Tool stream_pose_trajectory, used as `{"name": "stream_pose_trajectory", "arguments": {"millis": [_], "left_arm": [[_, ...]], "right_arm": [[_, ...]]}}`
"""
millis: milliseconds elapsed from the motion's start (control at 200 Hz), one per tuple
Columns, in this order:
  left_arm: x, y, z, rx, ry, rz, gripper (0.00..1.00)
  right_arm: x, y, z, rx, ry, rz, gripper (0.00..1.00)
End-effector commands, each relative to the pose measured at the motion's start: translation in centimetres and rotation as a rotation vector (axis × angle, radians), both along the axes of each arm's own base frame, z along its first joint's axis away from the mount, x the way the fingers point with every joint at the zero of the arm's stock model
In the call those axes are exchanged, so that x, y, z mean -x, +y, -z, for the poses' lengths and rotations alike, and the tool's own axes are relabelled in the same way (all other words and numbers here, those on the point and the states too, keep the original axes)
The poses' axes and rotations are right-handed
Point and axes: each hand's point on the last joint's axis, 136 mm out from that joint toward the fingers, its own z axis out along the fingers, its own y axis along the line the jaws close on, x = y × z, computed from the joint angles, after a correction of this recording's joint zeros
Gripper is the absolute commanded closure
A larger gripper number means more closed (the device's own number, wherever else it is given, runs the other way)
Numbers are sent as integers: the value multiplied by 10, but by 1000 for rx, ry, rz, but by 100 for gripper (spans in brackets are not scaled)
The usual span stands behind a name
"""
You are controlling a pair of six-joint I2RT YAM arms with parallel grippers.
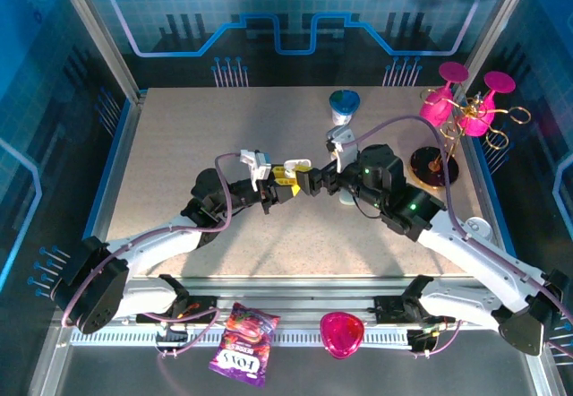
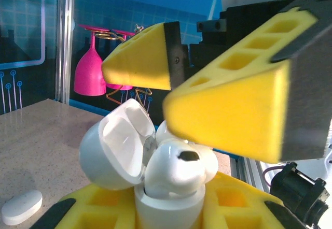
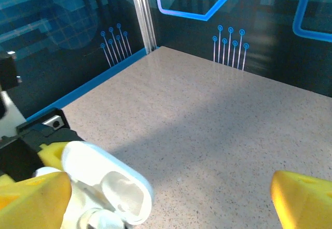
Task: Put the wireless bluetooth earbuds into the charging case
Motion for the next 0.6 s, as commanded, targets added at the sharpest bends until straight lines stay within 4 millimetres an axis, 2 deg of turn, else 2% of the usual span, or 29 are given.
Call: {"name": "stream_pose_trajectory", "arguments": {"millis": [0,145,325,440,595], "left_arm": [[9,-2,-17,36,-62,32,84],[8,-2,-15,31,-60,30,84],[6,-3,-13,30,-55,32,84],[7,-4,-15,36,-57,38,84],[9,-2,-17,36,-60,36,84]], "right_arm": [[-2,-4,0,-12,25,20,2],[7,-6,-13,-30,-15,-15,2],[27,15,-25,-62,-19,-187,0],[24,26,-17,-42,19,-215,0],[11,21,-9,-30,48,-140,1]]}}
